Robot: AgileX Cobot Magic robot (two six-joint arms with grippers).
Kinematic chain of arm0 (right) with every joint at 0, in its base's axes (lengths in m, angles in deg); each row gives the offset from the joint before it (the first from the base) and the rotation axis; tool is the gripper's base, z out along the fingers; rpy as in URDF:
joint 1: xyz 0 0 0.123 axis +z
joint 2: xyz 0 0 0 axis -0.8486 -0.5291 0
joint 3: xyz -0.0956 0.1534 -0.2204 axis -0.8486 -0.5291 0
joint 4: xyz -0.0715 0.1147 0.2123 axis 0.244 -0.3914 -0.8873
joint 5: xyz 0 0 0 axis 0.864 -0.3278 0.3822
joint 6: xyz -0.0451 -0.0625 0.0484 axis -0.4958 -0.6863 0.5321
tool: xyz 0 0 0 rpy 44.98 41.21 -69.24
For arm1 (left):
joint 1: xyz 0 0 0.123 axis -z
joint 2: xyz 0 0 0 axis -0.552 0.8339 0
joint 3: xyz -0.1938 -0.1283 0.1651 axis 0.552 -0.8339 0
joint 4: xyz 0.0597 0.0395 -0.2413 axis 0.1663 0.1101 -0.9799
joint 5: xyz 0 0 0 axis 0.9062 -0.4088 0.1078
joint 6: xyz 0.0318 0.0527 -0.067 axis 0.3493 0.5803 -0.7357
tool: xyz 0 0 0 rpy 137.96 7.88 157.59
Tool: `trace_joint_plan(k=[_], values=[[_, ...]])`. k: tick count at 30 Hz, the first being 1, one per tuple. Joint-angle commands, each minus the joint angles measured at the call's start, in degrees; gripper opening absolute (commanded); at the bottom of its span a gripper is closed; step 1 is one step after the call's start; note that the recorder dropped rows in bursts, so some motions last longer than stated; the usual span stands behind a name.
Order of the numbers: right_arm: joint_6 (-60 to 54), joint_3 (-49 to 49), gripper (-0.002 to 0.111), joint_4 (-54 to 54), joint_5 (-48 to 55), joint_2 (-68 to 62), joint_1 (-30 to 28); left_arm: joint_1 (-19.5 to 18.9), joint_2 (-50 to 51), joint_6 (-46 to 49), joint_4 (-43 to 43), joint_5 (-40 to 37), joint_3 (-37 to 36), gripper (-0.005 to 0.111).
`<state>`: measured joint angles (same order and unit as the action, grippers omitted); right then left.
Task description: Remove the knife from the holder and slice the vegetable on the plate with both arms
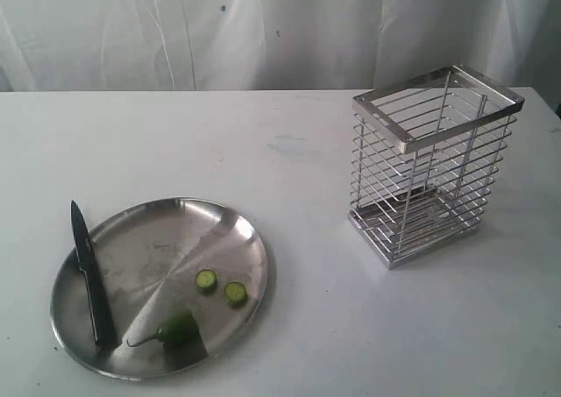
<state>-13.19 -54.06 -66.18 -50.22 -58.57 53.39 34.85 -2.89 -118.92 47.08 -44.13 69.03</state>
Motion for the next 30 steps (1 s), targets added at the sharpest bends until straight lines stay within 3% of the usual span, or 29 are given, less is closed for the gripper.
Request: trace_joint_plan(k=[1,16,23,27,30], values=[[0.25,0.01,0.000,0.37,-0.39,0.15,0.13,-0.16,-5.31,-0.79,-2.15,1.34,-4.41,0.000],[0.25,0.01,0.000,0.37,-0.39,0.15,0.13,-0.16,-13.16,-1.21,-2.15,3.72,-13.13,0.000],[0.25,0.01,0.000,0.37,-0.39,0.15,0.13,-0.16,-23.02,-1.25,-0.52,-1.78,-13.13,0.000],[0.25,0.01,0.000,0.37,-0.39,0.15,0.13,-0.16,-24.71,0.71,1.39,-2.43,-13.13,0.000],[0.25,0.01,0.000,0.37,-0.39,0.15,0.13,-0.16,-24.71,8.68,1.39,-2.94,-13.13,0.000]])
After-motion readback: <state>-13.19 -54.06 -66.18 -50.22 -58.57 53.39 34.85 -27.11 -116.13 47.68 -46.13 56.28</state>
